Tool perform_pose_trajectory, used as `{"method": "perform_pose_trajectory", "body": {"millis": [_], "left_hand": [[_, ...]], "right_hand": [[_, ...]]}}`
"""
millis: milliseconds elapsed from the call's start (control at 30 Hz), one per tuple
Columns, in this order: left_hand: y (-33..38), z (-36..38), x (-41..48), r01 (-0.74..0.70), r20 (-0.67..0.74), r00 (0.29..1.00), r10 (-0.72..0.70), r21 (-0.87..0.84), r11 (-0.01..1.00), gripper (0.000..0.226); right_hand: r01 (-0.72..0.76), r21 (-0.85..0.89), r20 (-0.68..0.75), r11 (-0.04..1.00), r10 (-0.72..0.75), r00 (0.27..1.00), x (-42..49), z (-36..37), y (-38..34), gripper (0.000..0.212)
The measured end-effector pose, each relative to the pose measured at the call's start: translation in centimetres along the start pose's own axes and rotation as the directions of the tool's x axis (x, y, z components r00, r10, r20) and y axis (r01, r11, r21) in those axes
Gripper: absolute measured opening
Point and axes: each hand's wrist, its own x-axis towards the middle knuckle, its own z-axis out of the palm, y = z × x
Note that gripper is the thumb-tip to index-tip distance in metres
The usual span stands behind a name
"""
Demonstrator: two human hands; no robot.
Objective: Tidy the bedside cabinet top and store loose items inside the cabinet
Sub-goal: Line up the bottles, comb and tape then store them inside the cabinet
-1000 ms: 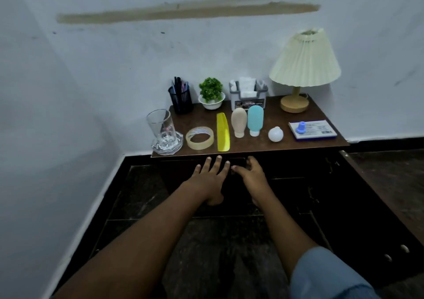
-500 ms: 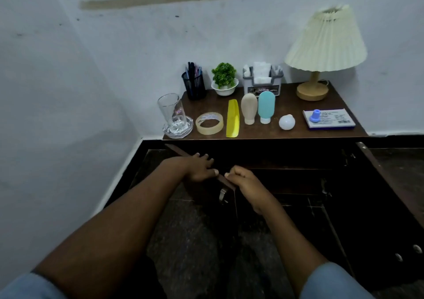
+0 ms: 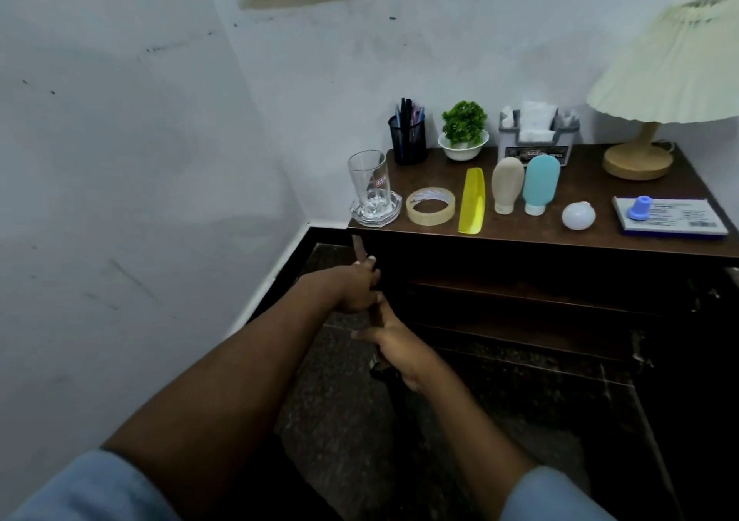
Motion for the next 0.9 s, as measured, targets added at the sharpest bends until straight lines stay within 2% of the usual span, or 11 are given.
{"method": "perform_pose_trajectory", "body": {"millis": [100,267,500,633,767,833,900], "left_hand": [[-1.6,0.9,-0.3,0.03,0.017,0.999,-0.029,-0.061,0.998,0.074],[-3.7,1.8,-0.6,0.057,0.043,0.998,-0.054,-0.091,0.994,0.069],[-6.4,2.9,-0.8,0.103,0.042,0.994,-0.099,-0.112,0.988,0.069],[-7.3,3.2,-0.8,0.121,0.032,0.993,-0.118,-0.116,0.986,0.07],[-7.4,3.5,-0.9,0.147,-0.014,0.989,-0.149,-0.112,0.983,0.072],[-7.2,3.4,-0.8,0.141,-0.035,0.989,-0.146,-0.116,0.983,0.073],[-6.7,3.2,-0.5,0.122,-0.059,0.99,-0.13,-0.129,0.984,0.075]], "right_hand": [[-0.001,-0.012,0.015,1.0,0.001,1.0,0.9,1.1,0.4,0.111],[0.015,-0.061,0.0,0.998,-0.015,1.0,1.8,3.8,0.5,0.133],[0.056,-0.068,0.048,0.996,-0.053,0.997,3.5,6.6,1.3,0.136],[0.073,-0.01,0.057,0.997,-0.073,0.996,4.5,6.6,1.6,0.121],[0.047,-0.019,0.081,0.999,-0.046,0.996,4.7,4.9,1.6,0.074],[0.028,-0.015,0.021,0.999,-0.028,0.999,4.4,3.6,1.1,0.056],[0.015,-0.033,-0.077,0.999,-0.018,0.997,3.9,2.1,0.5,0.05]]}}
